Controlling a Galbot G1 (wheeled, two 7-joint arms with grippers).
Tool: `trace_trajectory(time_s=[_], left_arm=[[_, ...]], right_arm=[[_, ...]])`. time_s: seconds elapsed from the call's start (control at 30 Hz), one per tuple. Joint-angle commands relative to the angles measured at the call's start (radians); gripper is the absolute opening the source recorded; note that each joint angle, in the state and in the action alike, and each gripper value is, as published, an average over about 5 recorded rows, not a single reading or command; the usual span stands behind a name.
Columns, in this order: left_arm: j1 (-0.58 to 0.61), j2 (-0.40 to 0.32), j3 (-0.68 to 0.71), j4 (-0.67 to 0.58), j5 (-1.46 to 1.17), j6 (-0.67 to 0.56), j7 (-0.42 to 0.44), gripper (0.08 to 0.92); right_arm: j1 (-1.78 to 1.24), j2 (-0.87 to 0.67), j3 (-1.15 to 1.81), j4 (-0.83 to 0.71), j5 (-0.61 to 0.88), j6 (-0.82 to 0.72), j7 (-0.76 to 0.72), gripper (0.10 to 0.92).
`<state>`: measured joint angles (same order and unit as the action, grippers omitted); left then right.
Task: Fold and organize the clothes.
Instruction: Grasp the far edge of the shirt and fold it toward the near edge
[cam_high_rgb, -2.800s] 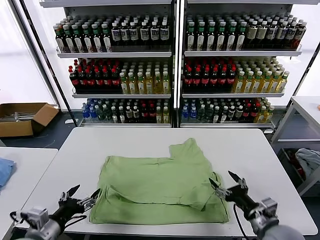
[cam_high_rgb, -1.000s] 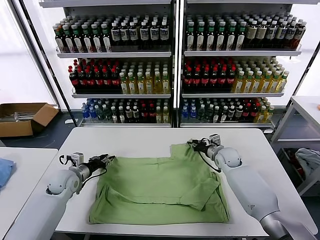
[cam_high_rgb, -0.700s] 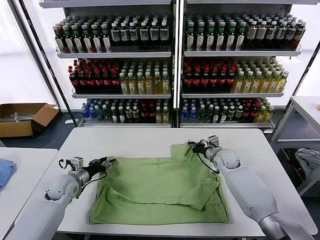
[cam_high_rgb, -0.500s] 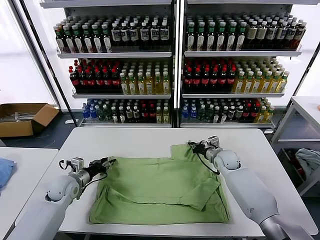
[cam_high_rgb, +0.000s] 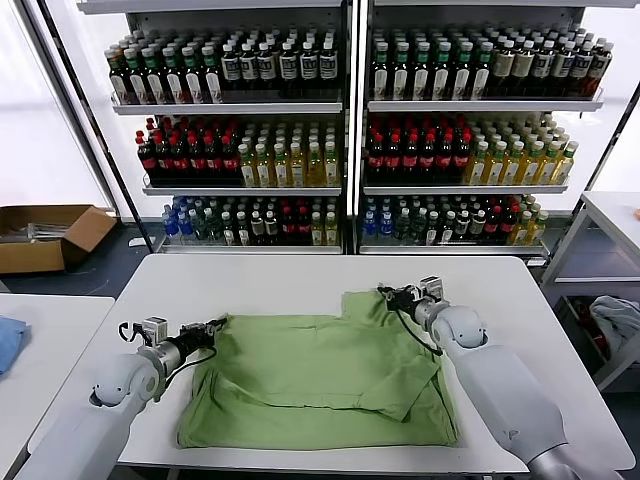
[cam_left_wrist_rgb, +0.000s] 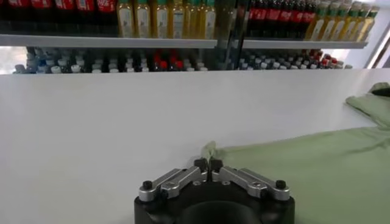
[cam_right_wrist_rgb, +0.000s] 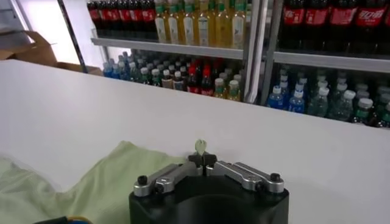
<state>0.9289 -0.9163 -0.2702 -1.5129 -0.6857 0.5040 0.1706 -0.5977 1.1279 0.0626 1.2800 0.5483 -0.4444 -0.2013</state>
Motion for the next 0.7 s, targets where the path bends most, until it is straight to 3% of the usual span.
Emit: trace_trajectory(time_s=[0.03,0.47,0.7], left_arm=[[0.144,0.017,-0.111,-0.267,-0.020,-0.059,-0.027,0.089],[0.323,0.006,-0.280,-0.509,-0.013,-0.040,-0.081,0.089],[0.547,-0.018,-0.391,-0.640,-0.002,-0.017,-0.093,0.089]], right_arm=[[-0.161,-0.031,0.139,0.293,0.028,-0.023,0.025,0.106],[-0.518,-0.088,0.373,0.706,0.074,-0.048,0.078,0.106],[-0.753,-0.033,0.528,0.881,0.063,-0.046,0.071,0.106]])
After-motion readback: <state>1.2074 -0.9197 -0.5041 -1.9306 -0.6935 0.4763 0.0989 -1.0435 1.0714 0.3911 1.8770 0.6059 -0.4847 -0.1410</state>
